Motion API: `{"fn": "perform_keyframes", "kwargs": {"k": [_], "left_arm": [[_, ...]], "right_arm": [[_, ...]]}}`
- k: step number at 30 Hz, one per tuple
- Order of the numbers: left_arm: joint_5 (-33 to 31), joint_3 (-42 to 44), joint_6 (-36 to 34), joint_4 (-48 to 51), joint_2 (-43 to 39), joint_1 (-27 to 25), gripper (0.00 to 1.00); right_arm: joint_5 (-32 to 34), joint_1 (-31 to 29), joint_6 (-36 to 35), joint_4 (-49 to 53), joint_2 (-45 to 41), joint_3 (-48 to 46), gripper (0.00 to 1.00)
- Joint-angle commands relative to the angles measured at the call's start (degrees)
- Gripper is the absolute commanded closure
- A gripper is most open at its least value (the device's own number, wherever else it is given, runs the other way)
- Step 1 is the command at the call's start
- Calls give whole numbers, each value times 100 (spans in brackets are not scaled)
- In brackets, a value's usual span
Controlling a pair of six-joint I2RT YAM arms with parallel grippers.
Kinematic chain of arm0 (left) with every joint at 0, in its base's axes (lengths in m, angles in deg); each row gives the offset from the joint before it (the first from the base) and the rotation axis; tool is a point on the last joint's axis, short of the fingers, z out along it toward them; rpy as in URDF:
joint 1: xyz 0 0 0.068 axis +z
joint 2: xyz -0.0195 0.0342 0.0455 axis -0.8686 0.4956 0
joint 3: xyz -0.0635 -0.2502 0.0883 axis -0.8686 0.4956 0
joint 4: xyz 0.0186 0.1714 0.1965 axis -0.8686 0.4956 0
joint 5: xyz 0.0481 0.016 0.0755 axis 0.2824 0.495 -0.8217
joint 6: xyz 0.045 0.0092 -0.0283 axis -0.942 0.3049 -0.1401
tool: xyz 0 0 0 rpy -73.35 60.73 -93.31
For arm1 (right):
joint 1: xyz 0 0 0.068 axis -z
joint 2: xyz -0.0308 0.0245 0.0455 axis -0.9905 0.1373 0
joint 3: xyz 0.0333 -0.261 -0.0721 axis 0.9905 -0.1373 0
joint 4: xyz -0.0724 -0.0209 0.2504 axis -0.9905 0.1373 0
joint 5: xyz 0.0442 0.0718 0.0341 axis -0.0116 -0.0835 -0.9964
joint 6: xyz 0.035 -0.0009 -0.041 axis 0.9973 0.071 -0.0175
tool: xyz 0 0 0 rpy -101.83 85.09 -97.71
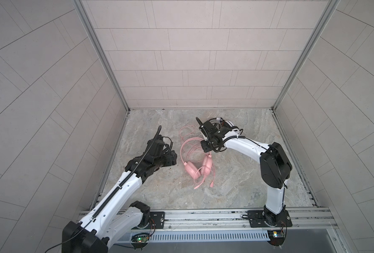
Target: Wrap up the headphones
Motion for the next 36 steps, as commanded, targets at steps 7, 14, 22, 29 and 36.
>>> {"fn": "perform_keyframes", "kwargs": {"k": [7,14,22,29,36], "left_arm": [[1496,-1363,-1512,456,692,22,5],[1296,-2237,-2080,950,1090,25,1],[1359,-2628,-2459,1273,1621,-220,1],[679,-2983,-2529,1479,2121,-538,4],[-339,-3089,-2593,1462,2299,-682,24]], "right_arm": [[226,-296,-813,509,-1190,219,88],[566,-522,-959,743,-1360,323,88],[525,-673,-908,901,-1200,536,87],[492,-936,-957,1020,-998,778,87],[313,-1014,-893,1032,-922,767,87]]}}
